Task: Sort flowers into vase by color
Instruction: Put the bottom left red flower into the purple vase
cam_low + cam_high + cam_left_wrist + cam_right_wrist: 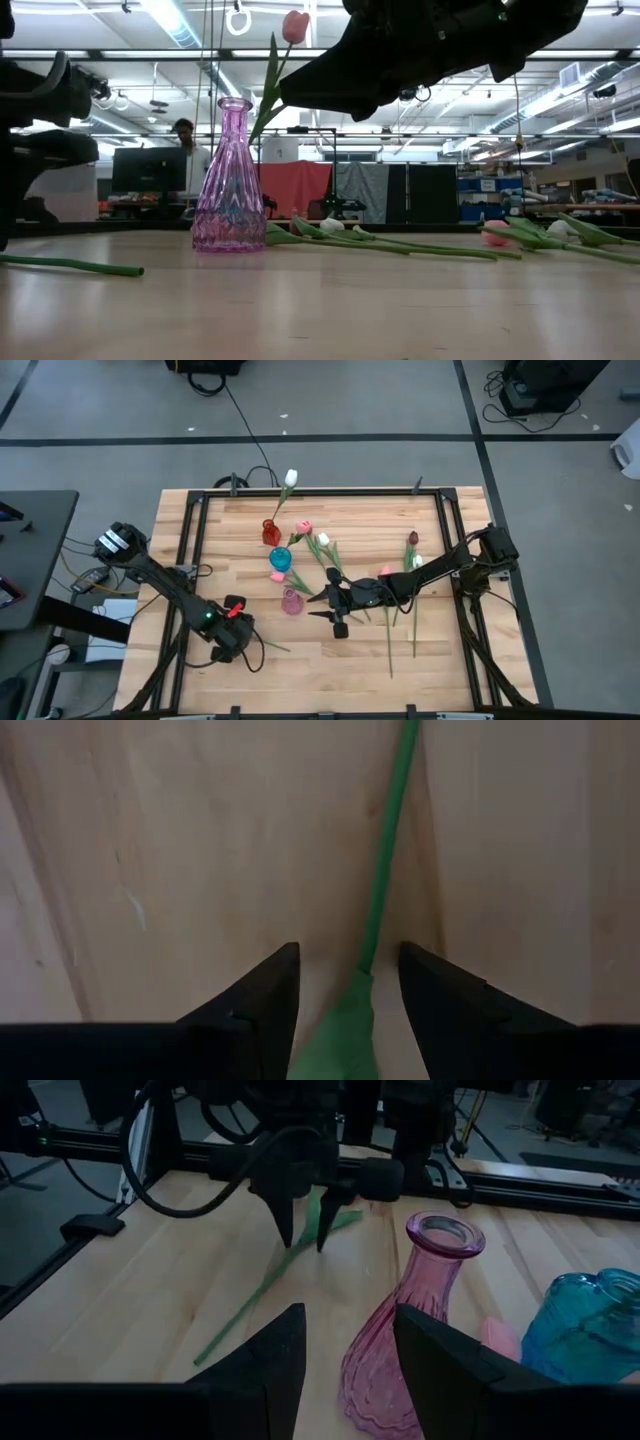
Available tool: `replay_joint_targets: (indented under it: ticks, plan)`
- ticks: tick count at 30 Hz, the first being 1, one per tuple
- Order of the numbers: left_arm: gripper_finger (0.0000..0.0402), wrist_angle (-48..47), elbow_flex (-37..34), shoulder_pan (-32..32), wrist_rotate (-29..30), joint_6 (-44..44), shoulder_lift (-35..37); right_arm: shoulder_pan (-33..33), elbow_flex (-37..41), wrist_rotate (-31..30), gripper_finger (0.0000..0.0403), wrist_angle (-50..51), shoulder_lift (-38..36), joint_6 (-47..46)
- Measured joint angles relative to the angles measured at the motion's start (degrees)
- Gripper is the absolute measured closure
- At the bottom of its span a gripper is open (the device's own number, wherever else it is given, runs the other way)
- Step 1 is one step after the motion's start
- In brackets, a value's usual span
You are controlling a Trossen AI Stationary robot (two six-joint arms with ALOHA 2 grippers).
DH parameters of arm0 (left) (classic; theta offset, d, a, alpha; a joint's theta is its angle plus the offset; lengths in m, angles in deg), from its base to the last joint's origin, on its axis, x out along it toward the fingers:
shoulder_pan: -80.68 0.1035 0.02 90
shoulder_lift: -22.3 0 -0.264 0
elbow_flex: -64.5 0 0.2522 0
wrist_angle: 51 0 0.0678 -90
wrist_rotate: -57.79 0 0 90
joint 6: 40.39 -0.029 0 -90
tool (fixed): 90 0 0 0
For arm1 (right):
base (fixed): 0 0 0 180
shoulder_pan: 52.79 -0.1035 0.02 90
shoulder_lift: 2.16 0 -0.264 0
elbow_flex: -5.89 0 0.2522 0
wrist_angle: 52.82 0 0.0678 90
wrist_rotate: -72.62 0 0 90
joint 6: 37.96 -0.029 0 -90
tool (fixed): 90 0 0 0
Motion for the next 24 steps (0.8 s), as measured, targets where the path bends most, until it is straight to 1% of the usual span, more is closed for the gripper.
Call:
replay_joint_targets:
  ticks: [2,4,6,8,9,12,14,17,20,24]
  plan:
    - [0.024,0.4,-0.5,0.0,-0.2,0.1,0.1,0.1,0.0,-0.1,0.0238,0.0,0.0,0.0]
    - [0.0267,0.7,-0.7,0.0,-0.5,-0.5,0.1,0.1,0.0,-0.1,0.0238,0.0,0.0,0.0]
    - [0.031,0.6,-0.7,0.0,-0.7,-0.9,0.1,0.1,0.0,-0.1,0.0238,0.0,0.0,0.0]
    - [0.0364,0.3,-0.7,0.0,-0.7,-0.9,0.1,0.1,0.0,-0.1,0.0238,0.0,0.0,0.0]
    - [0.0381,0.2,-0.7,0.0,-0.7,-0.8,0.1,0.1,0.0,-0.1,0.0238,0.0,0.0,0.0]
    - [0.0387,-0.3,-0.3,0.0,-0.5,0.2,0.1,0.1,0.0,-0.1,0.0238,0.0,0.0,-0.9]
    - [0.039,-2.4,1.3,0.0,-0.3,-0.1,-0.2,0.1,0.0,-0.1,0.0238,0.0,0.0,-1.2]
    - [0.0397,-7.0,6.1,0.9,0.2,-1.1,-0.1,-0.1,0.0,-0.1,0.0238,0.0,0.0,-0.9]
    - [0.0398,-14.5,11.4,2.6,0.4,-1.1,-0.1,-0.1,0.0,0.0,0.0238,0.0,0.0,-0.6]
    - [0.0399,-18.2,18.1,5.0,2.7,-1.8,-0.1,-0.1,0.0,0.1,0.0238,0.3,0.0,-0.5]
